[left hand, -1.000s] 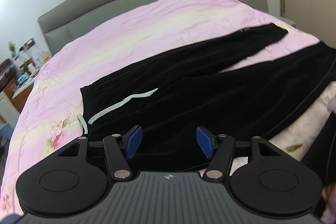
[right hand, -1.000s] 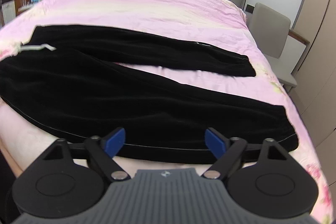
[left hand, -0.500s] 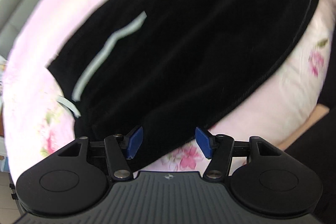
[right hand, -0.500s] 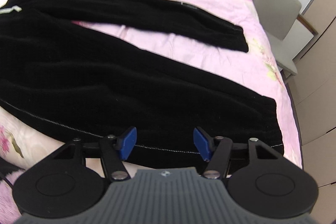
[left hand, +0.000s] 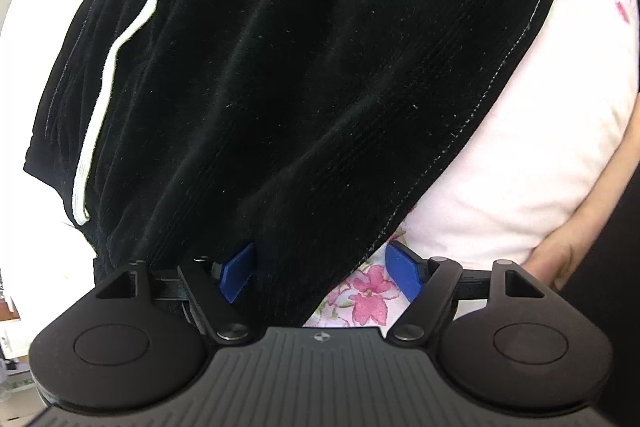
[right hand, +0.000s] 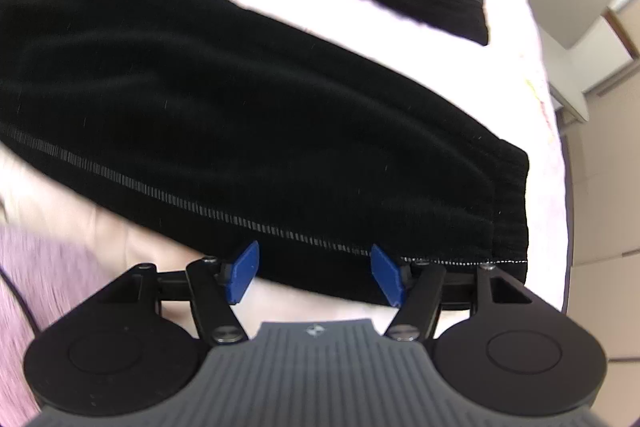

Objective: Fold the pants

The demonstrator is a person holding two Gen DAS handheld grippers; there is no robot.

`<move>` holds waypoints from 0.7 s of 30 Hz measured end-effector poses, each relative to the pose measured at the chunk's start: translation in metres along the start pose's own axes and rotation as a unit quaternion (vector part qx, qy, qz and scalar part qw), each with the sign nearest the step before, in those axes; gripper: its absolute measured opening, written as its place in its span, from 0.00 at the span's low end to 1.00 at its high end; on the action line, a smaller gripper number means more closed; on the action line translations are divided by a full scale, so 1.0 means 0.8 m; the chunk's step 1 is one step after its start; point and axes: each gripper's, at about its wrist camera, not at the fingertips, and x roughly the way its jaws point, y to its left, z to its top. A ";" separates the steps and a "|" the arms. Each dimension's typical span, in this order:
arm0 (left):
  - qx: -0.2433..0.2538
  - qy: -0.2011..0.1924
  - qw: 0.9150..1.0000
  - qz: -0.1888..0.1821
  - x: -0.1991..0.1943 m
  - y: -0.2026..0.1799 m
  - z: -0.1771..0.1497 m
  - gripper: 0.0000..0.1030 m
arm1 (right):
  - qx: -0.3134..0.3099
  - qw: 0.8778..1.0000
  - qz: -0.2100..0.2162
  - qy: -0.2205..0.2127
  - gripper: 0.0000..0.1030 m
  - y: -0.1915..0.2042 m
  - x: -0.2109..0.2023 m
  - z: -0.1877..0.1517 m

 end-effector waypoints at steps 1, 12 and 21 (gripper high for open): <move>0.000 0.004 1.000 0.003 0.001 -0.003 0.001 0.81 | -0.015 1.000 0.003 0.001 0.65 -0.001 0.001 -0.002; -0.114 -0.025 0.991 0.069 -0.036 0.009 -0.019 0.26 | -0.177 0.984 -0.019 0.008 0.80 0.019 0.028 -0.007; -0.226 -0.080 0.965 0.109 -0.097 0.032 -0.018 0.22 | -0.153 0.988 0.009 0.026 0.60 -0.010 0.034 -0.001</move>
